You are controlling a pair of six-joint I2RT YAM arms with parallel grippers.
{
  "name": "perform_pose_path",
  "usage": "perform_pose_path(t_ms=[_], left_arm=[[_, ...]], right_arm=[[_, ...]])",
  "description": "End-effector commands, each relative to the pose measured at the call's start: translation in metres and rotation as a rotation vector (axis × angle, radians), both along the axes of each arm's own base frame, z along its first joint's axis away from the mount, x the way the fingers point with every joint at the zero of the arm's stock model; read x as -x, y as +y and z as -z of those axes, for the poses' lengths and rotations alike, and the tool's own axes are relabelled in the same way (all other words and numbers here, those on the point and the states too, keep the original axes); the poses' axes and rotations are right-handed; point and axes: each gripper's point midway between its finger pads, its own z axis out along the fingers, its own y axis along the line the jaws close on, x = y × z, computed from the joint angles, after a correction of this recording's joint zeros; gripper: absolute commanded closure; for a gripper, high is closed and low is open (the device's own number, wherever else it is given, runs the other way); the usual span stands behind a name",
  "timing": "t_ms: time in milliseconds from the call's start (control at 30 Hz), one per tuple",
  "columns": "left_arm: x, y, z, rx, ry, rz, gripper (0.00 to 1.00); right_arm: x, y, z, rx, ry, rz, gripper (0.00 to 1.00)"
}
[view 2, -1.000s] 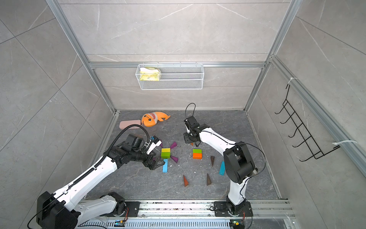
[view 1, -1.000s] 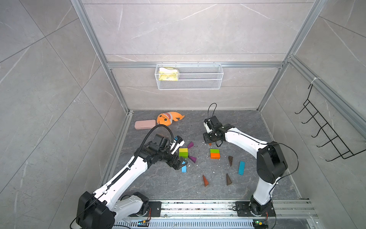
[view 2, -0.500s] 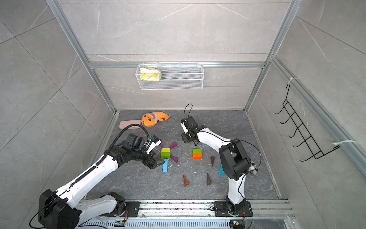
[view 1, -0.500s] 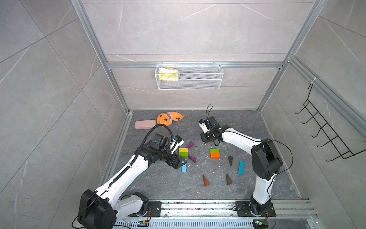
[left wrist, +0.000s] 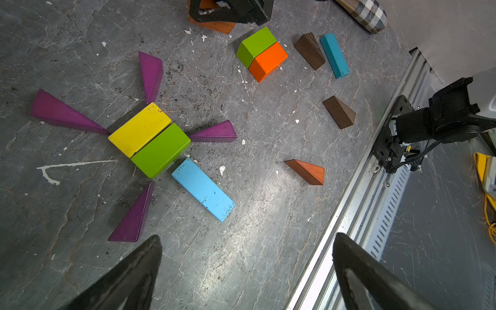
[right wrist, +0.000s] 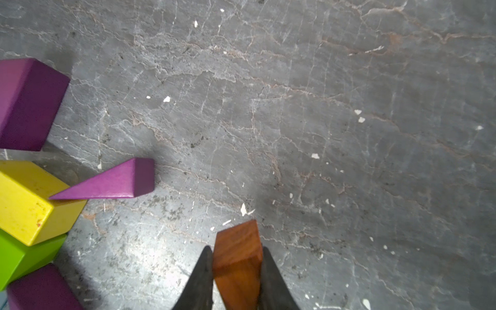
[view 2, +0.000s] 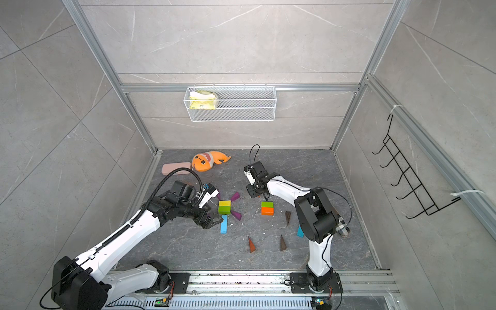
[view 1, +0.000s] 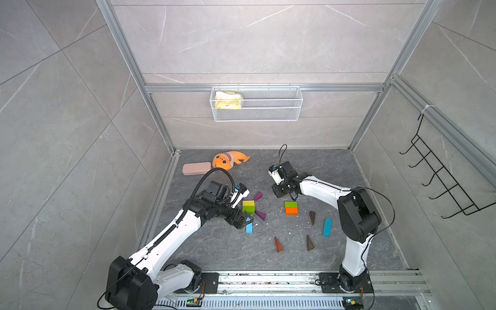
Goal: Assemble a small pinwheel with building blocks
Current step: Assemble the building block at the center of the board.
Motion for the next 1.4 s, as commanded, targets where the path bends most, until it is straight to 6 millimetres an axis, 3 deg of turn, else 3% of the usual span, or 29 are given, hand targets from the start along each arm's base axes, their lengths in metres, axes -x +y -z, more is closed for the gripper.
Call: perform_pose_path(t_ms=[0,1367], left_arm=[[-0.002,-0.004,-0.013,0.031,-0.030,0.028,0.00],[0.000,-0.006,-0.017,0.047,-0.028,0.040,0.00]], right_arm=[[0.000,-0.005,0.012,0.027,0.009,-0.010,0.75],[0.008,-0.024,0.037,0.093,0.139,0.148,0.74]])
